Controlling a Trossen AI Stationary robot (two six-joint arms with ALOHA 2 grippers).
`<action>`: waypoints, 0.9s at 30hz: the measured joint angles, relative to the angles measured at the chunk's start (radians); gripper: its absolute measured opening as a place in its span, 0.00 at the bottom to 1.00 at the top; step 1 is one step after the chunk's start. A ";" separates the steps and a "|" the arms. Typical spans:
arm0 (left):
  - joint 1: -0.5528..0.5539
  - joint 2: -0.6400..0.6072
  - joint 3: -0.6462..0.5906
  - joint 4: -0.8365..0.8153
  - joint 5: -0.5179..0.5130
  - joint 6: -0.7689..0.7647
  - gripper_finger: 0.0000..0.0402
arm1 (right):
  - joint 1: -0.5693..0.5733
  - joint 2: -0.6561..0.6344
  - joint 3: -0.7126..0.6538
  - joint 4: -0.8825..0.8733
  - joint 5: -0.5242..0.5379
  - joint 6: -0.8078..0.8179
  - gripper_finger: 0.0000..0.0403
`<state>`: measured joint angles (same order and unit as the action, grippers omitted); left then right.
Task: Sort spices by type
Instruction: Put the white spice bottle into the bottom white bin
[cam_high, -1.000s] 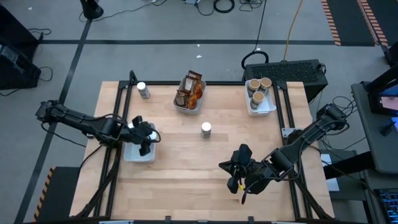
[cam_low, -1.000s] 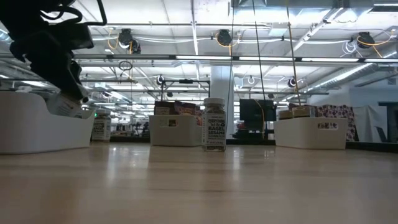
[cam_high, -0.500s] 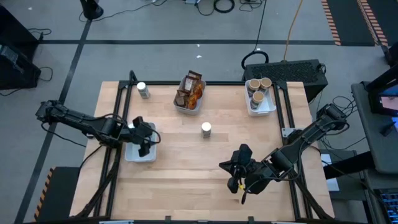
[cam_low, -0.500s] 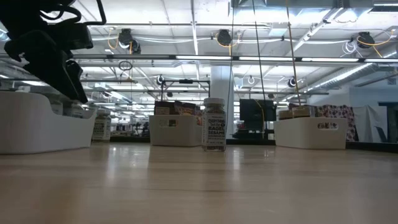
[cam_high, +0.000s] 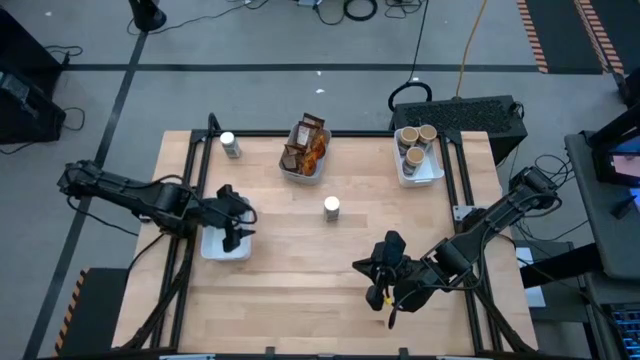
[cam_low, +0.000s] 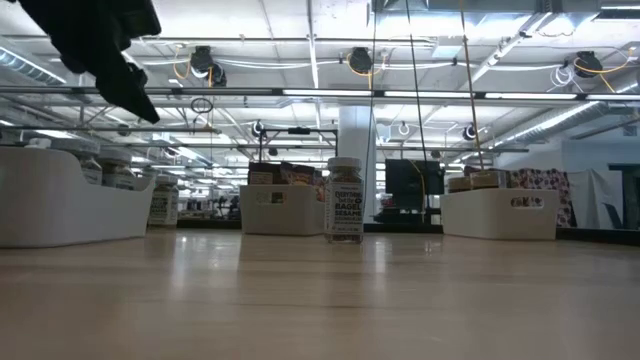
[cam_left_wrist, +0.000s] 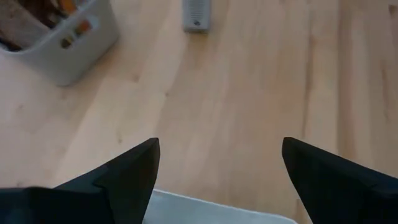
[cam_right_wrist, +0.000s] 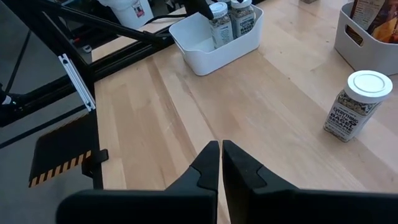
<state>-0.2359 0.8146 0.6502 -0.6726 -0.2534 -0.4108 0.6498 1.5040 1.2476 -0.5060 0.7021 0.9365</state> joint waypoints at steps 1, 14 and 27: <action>0.000 0.010 0.008 -0.006 0.015 -0.003 0.85 | 0.000 0.000 0.000 0.000 0.000 -0.004 0.00; 0.006 0.372 0.381 -0.491 0.080 0.002 0.85 | 0.000 0.000 0.000 0.000 0.000 -0.022 0.00; 0.007 0.588 0.402 -0.631 0.088 0.008 0.75 | 0.000 0.000 0.000 0.000 0.005 -0.036 0.00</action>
<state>-0.2287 1.4030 1.0519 -1.3033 -0.1658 -0.4026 0.6498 1.5040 1.2476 -0.5060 0.7069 0.9001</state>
